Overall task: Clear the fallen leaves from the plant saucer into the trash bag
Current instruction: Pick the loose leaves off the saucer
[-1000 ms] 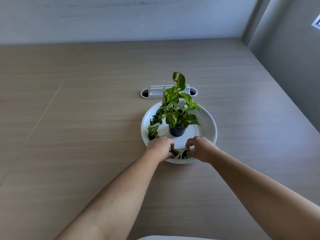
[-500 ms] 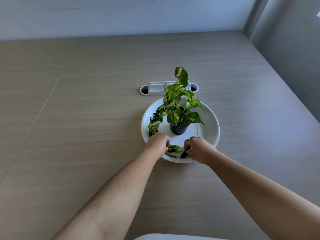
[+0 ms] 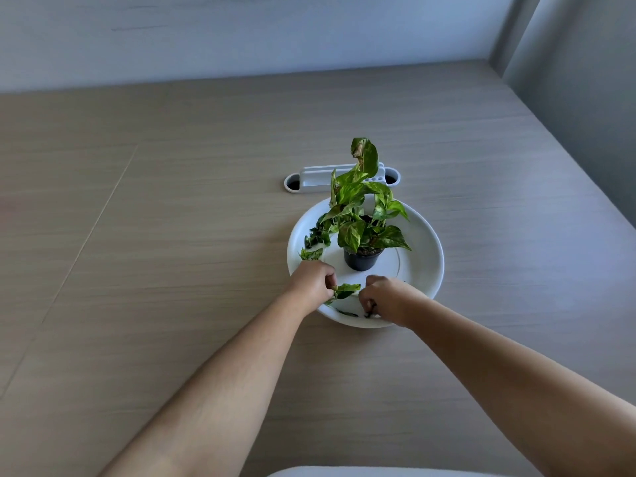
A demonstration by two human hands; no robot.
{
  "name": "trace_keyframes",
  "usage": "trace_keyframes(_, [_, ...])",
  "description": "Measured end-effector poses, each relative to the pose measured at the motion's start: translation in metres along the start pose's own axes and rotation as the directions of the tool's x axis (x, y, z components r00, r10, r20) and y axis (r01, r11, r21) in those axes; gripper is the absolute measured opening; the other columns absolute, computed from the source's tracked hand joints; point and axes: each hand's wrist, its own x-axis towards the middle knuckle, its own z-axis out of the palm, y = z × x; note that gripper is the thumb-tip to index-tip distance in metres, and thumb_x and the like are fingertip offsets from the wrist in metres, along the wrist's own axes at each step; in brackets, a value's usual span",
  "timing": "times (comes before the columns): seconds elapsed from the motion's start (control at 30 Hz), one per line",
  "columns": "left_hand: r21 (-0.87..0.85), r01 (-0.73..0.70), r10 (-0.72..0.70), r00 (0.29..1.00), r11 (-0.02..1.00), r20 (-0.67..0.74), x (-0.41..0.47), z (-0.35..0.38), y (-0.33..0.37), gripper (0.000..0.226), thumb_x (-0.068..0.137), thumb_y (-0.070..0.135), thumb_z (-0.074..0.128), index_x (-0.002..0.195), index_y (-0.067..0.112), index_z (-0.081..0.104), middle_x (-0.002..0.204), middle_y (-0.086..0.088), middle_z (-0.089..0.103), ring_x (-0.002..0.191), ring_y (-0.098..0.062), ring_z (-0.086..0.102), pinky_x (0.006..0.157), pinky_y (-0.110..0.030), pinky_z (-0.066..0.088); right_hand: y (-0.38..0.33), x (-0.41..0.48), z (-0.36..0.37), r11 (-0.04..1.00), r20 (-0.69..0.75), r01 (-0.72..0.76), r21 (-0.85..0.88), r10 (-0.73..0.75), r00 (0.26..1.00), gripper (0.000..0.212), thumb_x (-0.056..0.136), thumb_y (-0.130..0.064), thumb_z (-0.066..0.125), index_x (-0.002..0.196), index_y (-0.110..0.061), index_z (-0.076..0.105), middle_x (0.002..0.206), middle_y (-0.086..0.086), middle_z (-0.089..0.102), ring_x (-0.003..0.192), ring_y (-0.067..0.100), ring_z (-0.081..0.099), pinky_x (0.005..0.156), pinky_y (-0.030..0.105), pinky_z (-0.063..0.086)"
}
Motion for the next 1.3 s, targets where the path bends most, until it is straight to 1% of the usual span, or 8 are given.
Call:
trace_keyframes(0.23, [0.152, -0.007, -0.005, 0.997, 0.988, 0.076, 0.000, 0.001, 0.002, 0.029, 0.079, -0.002, 0.051, 0.092, 0.019, 0.067, 0.105, 0.000, 0.067, 0.100, -0.022, 0.062, 0.079, -0.035, 0.055, 0.011, -0.003, -0.003, 0.974, -0.114, -0.079, 0.210, 0.105, 0.988, 0.023, 0.081, 0.001, 0.054, 0.089, -0.011, 0.072, 0.084, 0.000, 0.061, 0.078, 0.012, 0.049, 0.068, 0.022, 0.042])
trace_keyframes(0.37, [0.268, -0.078, 0.063, 0.996, 0.960, 0.063, 0.002, 0.003, 0.014, 0.031, 0.080, 0.019, 0.061, 0.110, 0.026, 0.059, 0.120, 0.001, 0.056, 0.117, -0.020, 0.047, 0.084, -0.034, 0.047, 0.015, -0.005, -0.008, 0.964, -0.151, -0.094, 0.249, 0.135, 0.979, 0.024, 0.080, -0.003, 0.056, 0.093, -0.017, 0.070, 0.099, 0.003, 0.067, 0.078, 0.013, 0.053, 0.074, 0.030, 0.052])
trace_keyframes(0.5, [0.282, -0.150, 0.120, 0.985, 0.948, 0.123, 0.007, 0.013, 0.020, 0.038, 0.082, 0.027, 0.066, 0.120, 0.028, 0.058, 0.125, -0.003, 0.053, 0.117, -0.024, 0.049, 0.089, -0.037, 0.048, 0.020, -0.010, -0.004, 0.968, -0.133, -0.128, 0.217, 0.159, 0.978, 0.019, 0.078, -0.011, 0.062, 0.096, -0.017, 0.067, 0.102, 0.006, 0.061, 0.087, 0.023, 0.059, 0.075, 0.033, 0.050])
trace_keyframes(0.67, [0.156, -0.109, 0.098, 0.992, 0.982, 0.078, 0.014, 0.024, 0.021, 0.012, 0.085, 0.013, 0.065, 0.096, 0.015, 0.070, 0.107, -0.006, 0.066, 0.100, -0.025, 0.062, 0.079, -0.032, 0.051, 0.021, -0.012, 0.000, 0.963, -0.136, -0.141, 0.230, 0.176, 0.975, 0.020, 0.076, -0.013, 0.063, 0.096, -0.015, 0.066, 0.101, 0.008, 0.060, 0.089, 0.025, 0.059, 0.075, 0.034, 0.050])
trace_keyframes(0.77, [0.120, -0.113, 0.105, 0.992, 0.986, 0.072, 0.013, 0.023, 0.021, 0.012, 0.086, 0.011, 0.064, 0.094, 0.012, 0.073, 0.103, -0.006, 0.071, 0.097, -0.024, 0.065, 0.082, -0.032, 0.052, 0.021, -0.014, 0.000, 0.962, -0.127, -0.140, 0.233, 0.172, 0.977, 0.021, 0.077, -0.014, 0.062, 0.098, -0.016, 0.066, 0.101, 0.008, 0.061, 0.090, 0.025, 0.059, 0.078, 0.036, 0.053])
trace_keyframes(0.9, [0.247, -0.102, 0.102, 0.995, 0.964, 0.010, 0.005, 0.011, 0.014, 0.013, 0.086, 0.020, 0.062, 0.093, 0.022, 0.073, 0.103, 0.004, 0.069, 0.098, -0.018, 0.062, 0.071, -0.028, 0.047, 0.018, -0.016, 0.000, 0.963, -0.139, -0.167, 0.209, 0.199, 0.970, 0.020, 0.079, -0.020, 0.059, 0.098, -0.023, 0.066, 0.103, 0.003, 0.061, 0.092, 0.024, 0.059, 0.076, 0.035, 0.052])
trace_keyframes(1.07, [0.394, -0.075, 0.011, 0.987, 0.916, 0.162, -0.001, 0.002, 0.020, 0.024, 0.078, 0.040, 0.068, 0.097, 0.027, 0.070, 0.106, 0.001, 0.057, 0.095, -0.023, 0.060, 0.069, -0.028, 0.046, 0.006, -0.014, 0.000, 0.967, -0.120, -0.154, 0.203, 0.181, 0.976, 0.024, 0.077, -0.038, 0.067, 0.098, -0.027, 0.065, 0.095, -0.001, 0.054, 0.088, 0.023, 0.059, 0.072, 0.032, 0.050])
trace_keyframes(1.3, [0.336, -0.016, -0.048, 0.982, 0.942, 0.182, 0.006, 0.016, 0.025, 0.022, 0.080, -0.002, 0.059, 0.096, 0.010, 0.069, 0.108, -0.011, 0.064, 0.080, -0.027, 0.059, 0.065, -0.029, 0.042, 0.004, -0.005, 0.002, 0.970, -0.070, -0.128, 0.206, 0.145, 0.987, 0.015, 0.075, -0.003, 0.061, 0.080, -0.014, 0.071, 0.084, 0.000, 0.053, 0.079, 0.022, 0.057, 0.064, 0.026, 0.043])
